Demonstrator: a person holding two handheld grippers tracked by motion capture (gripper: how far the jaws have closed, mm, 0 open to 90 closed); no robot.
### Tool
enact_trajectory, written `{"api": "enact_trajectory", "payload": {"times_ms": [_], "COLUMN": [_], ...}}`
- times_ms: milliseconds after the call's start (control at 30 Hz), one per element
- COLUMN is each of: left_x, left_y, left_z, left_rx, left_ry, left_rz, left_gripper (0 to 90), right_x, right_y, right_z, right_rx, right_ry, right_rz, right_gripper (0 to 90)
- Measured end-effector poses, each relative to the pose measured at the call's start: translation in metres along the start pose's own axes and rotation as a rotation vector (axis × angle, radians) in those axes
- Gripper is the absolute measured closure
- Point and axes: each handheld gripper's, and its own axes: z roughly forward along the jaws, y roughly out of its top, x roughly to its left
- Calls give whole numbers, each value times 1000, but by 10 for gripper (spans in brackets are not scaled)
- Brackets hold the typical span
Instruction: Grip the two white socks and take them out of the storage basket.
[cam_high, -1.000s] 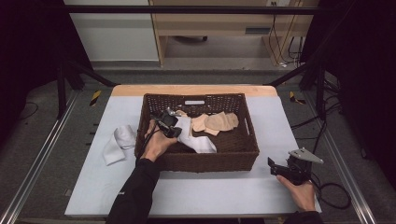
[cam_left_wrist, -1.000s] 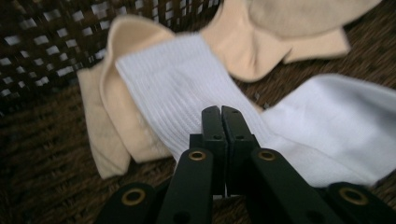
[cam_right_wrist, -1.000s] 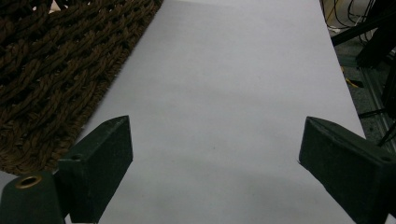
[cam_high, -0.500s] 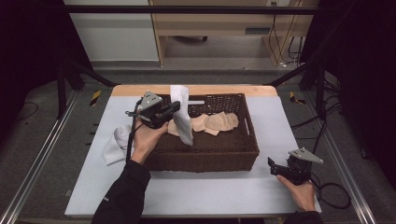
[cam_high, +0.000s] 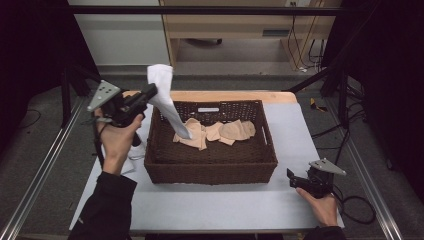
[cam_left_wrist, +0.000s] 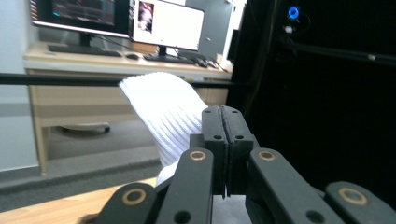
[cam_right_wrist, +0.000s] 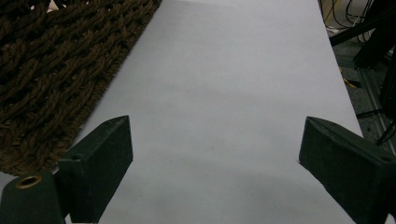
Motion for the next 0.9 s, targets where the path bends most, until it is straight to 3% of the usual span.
{"api": "enact_trajectory", "payload": {"times_ms": [200,367,567,633,667,700,767,900], "left_x": [32,53,76,86,86,93,99,102], "left_y": [18,18,-17,-32,-32,-47,-63,-97], "left_z": [-48,-76,-94,-98,-98,-101,-102,-97], "left_rx": [-80,-64,51,87,87,130,180,280], "left_ry": [70,119,183,196,196,209,211,204], "left_rz": [-34,-30,-9,-26,-26,-41,-53,-68], "left_gripper": [888,887,887,887,887,887,887,886], "right_x": [0,0,0,0,0,1,1,1], "right_y": [0,0,0,0,0,0,0,0], "right_z": [0,0,-1,0,0,0,0,0], "right_rx": [2,2,0,3,3,5,7,8], "right_ry": [-1,-2,-2,-3,-3,-4,-5,-5], "right_rz": [-2,0,2,1,2,2,1,1], "right_gripper": [99,100,100,100,100,100,100,100]}}
